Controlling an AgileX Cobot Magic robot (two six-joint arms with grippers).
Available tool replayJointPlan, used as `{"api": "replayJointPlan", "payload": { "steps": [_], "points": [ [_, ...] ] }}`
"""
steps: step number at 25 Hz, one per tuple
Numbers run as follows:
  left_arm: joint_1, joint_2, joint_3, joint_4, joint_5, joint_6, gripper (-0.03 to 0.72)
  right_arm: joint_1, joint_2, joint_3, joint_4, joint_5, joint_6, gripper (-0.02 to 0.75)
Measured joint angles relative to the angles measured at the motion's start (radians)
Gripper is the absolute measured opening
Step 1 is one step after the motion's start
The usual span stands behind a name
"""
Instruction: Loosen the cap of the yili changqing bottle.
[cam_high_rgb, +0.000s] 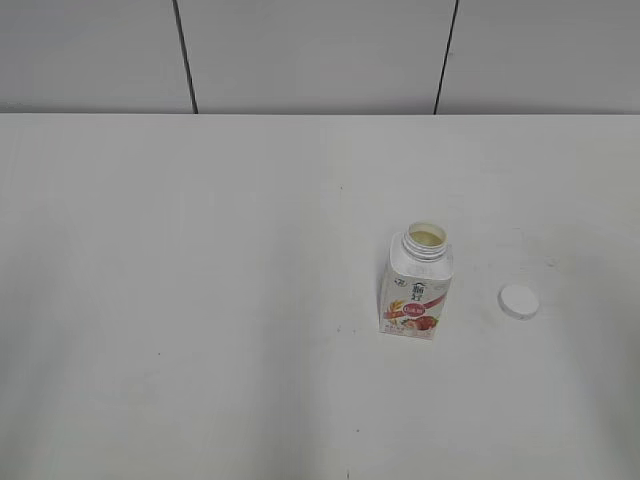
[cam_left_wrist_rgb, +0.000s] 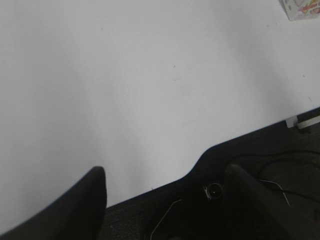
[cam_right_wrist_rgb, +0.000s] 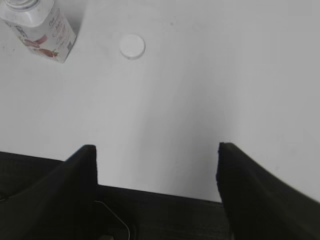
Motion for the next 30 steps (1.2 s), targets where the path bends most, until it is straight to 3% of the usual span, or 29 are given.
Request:
{"api": "replayJointPlan", "payload": {
  "steps": [8, 16, 21, 30],
  "points": [
    [0.0, -0.179, 0.034, -0.022, 0.007, 0.0, 0.457, 0.0, -0.229, 0.177, -0.002, -0.009, 0.013, 0.587],
    [0.0, -0.423, 0.067, -0.037, -0.054, 0.0, 0.457, 0.0, -0.446, 0.195, 0.0, -0.005, 0.015, 0.587],
    [0.0, -0.433, 0.069, -0.04, -0.058, 0.0, 0.457, 0.0, -0.572, 0.195, 0.002, -0.004, 0.017, 0.587],
    [0.0, -0.433, 0.071, -0.041, -0.058, 0.0, 0.457, 0.0, -0.583, 0.198, 0.0, -0.005, 0.033, 0.587]
  ]
}}
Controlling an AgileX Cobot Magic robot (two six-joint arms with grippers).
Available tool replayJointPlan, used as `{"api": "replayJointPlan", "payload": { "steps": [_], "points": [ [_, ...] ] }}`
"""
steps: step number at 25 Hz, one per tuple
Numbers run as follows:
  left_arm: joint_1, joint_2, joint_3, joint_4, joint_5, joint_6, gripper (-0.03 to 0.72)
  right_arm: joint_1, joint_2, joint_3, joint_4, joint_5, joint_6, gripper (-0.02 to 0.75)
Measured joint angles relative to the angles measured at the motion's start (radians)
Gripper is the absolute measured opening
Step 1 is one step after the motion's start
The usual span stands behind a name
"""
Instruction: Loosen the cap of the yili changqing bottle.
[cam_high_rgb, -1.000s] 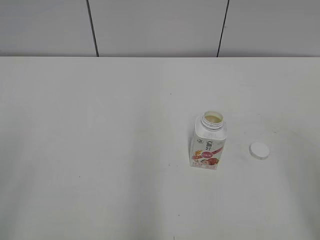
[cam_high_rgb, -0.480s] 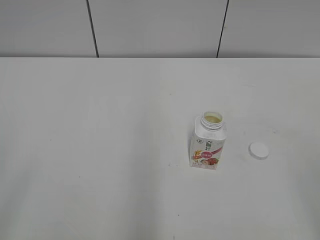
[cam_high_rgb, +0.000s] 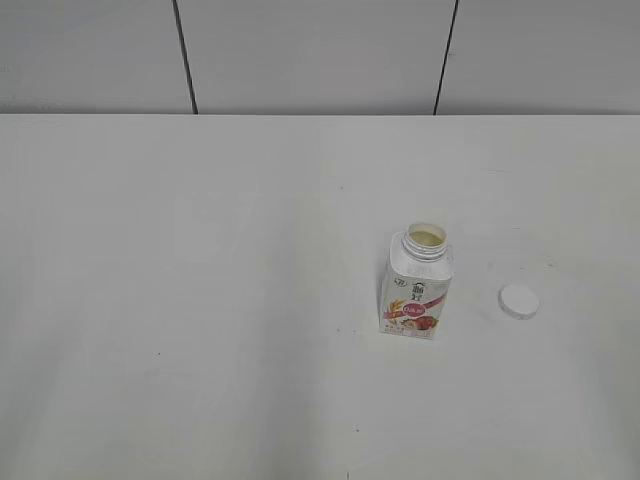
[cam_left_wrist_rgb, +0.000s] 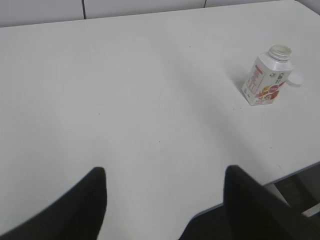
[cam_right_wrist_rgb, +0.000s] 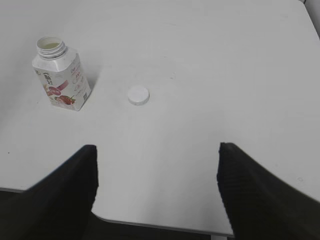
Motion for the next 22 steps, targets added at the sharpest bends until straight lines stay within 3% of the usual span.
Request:
{"api": "replayJointPlan", "payload": {
  "steps": [8, 18, 22],
  "points": [
    [0.026, 0.0, 0.0, 0.0, 0.0, 0.0, 0.457, -0.002, 0.0, 0.0, 0.001, 0.0, 0.001, 0.587],
    [0.288, 0.0, 0.0, 0.0, -0.001, 0.0, 0.428, -0.054, 0.0, 0.0, 0.001, 0.0, 0.001, 0.587],
    [0.339, 0.0, 0.0, 0.0, -0.001, 0.0, 0.426, -0.055, 0.0, 0.0, 0.003, 0.0, 0.002, 0.587]
  ]
}}
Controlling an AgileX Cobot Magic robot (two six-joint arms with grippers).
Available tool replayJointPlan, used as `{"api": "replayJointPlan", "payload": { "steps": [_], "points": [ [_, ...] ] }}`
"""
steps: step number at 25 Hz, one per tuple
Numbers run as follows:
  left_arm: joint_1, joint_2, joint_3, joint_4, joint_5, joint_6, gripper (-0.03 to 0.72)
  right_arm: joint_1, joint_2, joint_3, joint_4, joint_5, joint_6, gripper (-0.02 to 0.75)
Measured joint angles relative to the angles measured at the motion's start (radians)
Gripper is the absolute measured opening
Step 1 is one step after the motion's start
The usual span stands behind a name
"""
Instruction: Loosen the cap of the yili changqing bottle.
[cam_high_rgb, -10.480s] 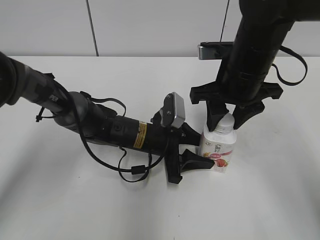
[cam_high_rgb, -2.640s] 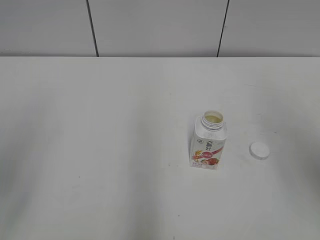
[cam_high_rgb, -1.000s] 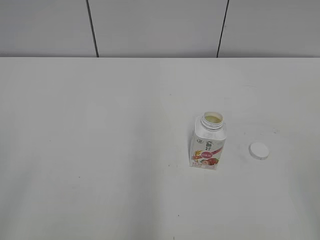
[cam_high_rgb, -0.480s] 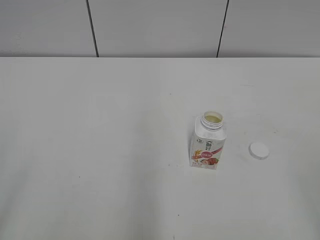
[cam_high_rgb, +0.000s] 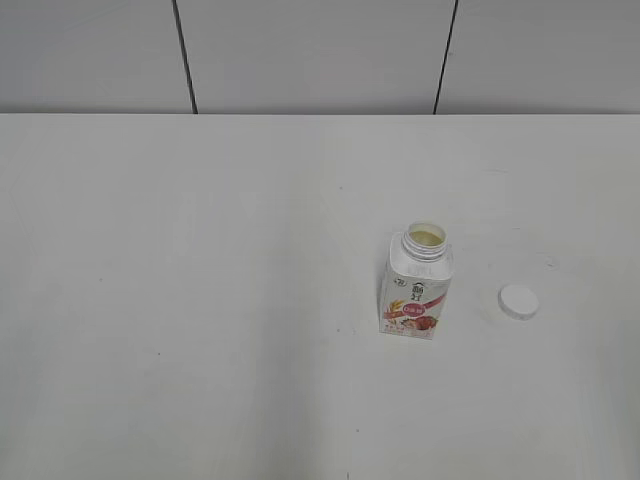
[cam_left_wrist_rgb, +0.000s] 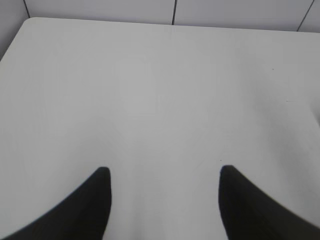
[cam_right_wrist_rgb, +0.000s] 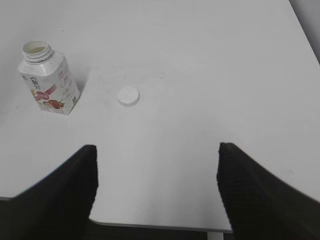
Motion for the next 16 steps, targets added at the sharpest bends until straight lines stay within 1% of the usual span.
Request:
{"api": "replayJointPlan", "payload": {
  "steps": [10, 16],
  "points": [
    [0.001, 0.0, 0.0, 0.0, 0.0, 0.0, 0.417, -0.001, 0.0, 0.0, 0.001, 0.0, 0.0, 0.587],
    [0.001, 0.0, 0.0, 0.0, 0.0, 0.0, 0.396, -0.001, 0.0, 0.0, 0.001, 0.0, 0.0, 0.587]
  ]
}}
